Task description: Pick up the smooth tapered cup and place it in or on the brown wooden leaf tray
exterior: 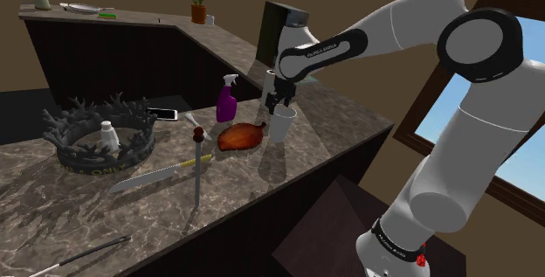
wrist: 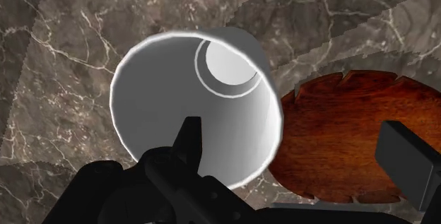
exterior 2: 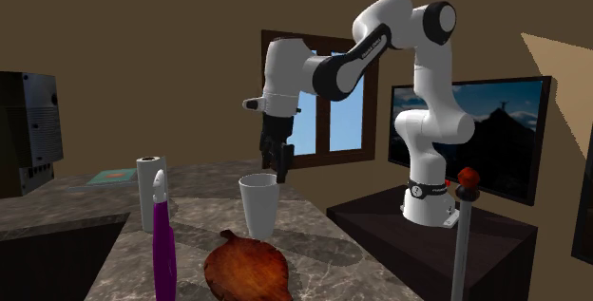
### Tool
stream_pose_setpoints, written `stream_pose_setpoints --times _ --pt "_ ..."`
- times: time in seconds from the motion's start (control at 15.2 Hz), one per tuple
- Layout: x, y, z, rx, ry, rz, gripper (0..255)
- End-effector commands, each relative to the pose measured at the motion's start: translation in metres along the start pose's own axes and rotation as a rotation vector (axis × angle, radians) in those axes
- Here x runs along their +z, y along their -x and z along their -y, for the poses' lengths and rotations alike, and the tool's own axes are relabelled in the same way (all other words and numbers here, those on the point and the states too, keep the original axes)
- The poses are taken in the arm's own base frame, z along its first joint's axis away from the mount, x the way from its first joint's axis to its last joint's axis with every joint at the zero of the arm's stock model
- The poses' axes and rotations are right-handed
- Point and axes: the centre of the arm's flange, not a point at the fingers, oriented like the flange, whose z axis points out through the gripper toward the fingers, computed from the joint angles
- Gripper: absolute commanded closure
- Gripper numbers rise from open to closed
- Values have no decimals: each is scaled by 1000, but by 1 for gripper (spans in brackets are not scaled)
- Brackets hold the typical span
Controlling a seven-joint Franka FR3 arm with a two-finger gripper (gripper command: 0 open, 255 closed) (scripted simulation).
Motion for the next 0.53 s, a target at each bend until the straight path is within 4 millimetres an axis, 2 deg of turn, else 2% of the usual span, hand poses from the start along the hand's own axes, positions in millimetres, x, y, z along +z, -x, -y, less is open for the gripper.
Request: stream_pose_setpoints --times 0.0,0.46 --pt "18 -10 0 -2 3 -2 0" --pt "52 -10 0 -2 3 -2 0"
